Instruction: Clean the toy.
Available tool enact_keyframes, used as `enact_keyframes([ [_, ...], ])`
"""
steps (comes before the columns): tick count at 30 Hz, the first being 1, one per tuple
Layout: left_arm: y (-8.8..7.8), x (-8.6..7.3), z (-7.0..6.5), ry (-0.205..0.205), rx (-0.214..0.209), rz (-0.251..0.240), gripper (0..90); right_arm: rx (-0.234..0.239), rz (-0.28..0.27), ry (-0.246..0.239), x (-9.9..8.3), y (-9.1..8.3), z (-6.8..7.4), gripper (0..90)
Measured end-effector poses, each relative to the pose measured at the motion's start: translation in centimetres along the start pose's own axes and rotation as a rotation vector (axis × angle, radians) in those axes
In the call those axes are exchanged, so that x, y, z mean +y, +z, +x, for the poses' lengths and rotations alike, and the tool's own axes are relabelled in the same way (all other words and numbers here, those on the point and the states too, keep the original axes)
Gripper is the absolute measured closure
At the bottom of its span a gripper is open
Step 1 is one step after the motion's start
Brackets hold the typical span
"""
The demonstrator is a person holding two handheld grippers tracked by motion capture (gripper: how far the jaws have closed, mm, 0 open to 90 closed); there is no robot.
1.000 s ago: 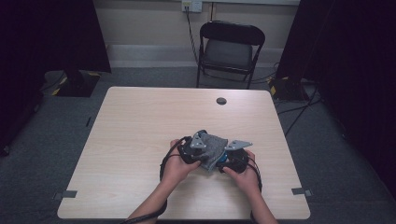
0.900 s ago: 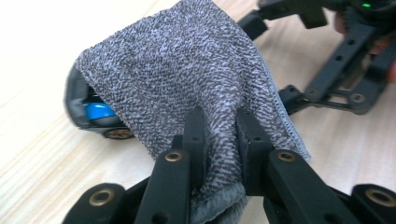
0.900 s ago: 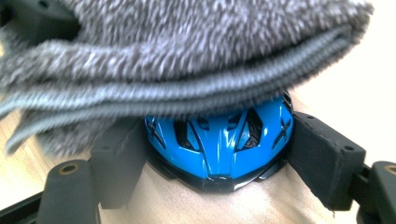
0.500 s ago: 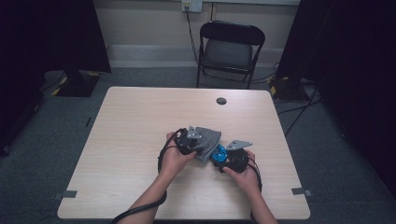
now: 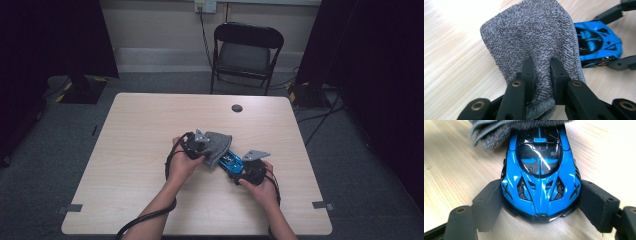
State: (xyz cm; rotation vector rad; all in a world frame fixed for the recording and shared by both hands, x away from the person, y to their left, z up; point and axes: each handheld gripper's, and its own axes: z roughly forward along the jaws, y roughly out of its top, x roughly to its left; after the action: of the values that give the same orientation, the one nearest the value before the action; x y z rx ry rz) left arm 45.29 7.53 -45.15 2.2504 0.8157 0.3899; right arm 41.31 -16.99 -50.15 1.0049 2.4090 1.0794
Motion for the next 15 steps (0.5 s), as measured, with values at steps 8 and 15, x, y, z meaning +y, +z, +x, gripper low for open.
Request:
enact_keyframes([
  [8, -0.1, -0.5, 1.2, -0.027, 0.008, 0.001, 76.5, 0.0, 0.0, 0.0, 0.0, 0.0, 0.0, 22.9],
  [15, -0.4, -1.5, 2.3, -0.052, 0.02, -0.012, 76.5, 0.0, 0.0, 0.0, 0.0, 0.0, 0.0, 22.9],
])
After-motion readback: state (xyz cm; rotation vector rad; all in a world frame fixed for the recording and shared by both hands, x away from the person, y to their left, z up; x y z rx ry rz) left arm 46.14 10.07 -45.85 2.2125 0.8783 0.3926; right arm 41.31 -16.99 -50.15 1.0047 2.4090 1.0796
